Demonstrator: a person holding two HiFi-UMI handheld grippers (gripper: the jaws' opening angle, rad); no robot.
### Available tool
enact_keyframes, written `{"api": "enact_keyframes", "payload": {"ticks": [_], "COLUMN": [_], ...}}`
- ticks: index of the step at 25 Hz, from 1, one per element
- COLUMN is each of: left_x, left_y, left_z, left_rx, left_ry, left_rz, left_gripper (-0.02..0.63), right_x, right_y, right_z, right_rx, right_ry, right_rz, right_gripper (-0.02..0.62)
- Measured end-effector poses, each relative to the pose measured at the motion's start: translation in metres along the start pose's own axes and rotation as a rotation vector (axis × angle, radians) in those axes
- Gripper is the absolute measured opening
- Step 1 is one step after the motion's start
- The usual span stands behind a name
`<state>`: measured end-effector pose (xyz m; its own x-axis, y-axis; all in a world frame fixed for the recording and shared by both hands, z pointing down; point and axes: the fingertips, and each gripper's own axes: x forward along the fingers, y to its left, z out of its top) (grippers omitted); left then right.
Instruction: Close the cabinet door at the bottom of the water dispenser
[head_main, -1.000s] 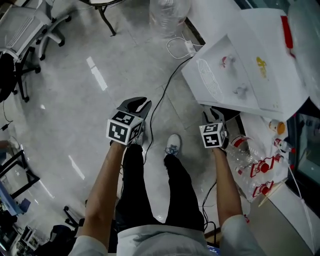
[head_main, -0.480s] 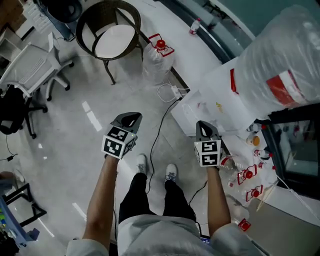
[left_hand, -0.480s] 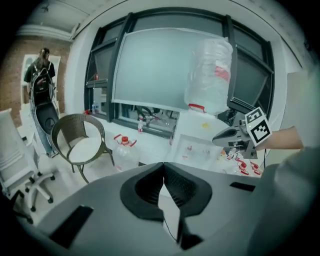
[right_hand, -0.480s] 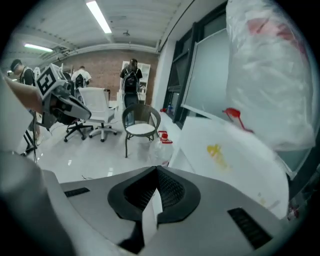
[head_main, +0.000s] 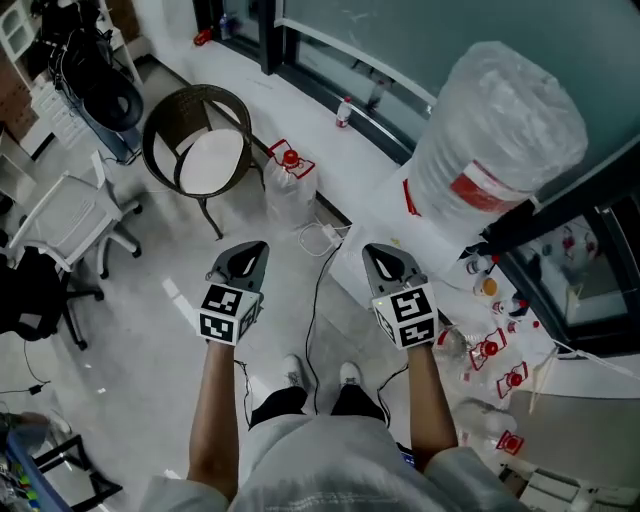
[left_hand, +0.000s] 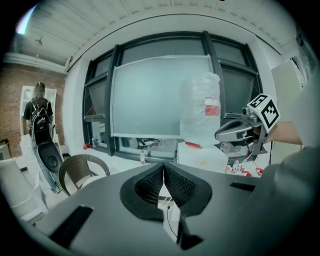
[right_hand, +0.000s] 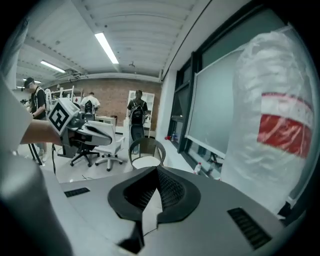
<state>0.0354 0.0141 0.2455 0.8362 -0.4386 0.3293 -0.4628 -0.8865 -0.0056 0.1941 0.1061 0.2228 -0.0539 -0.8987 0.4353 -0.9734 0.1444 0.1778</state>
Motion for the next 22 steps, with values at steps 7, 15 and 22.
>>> {"api": "enact_keyframes", "payload": {"ticks": [7, 15, 22], "left_x": [-0.027, -0.075, -0.103], "left_y": [-0.018, -0.038, -0.042], "left_z": [0.11, 0.195, 0.218], "left_rx": [0.146, 0.303, 0.355], "left_ry": [-0.168, -0.326, -0.389], "left_rz": [-0.057, -0.096, -0.093], "left_gripper": [0.021, 0.021, 0.021], "right_x": [-0.055, -0.11, -0.128], "right_y": [-0.013, -0.021, -0.008], "right_z": [0.089, 0.156, 0.18], "right_rx": [-0.076, -0.102, -0.159], "right_ry": [-0.144, -0.281, -0.326], "right_rz": [-0.068, -0.17, -0.183], "right_gripper": [0.028, 0.028, 0.028]}}
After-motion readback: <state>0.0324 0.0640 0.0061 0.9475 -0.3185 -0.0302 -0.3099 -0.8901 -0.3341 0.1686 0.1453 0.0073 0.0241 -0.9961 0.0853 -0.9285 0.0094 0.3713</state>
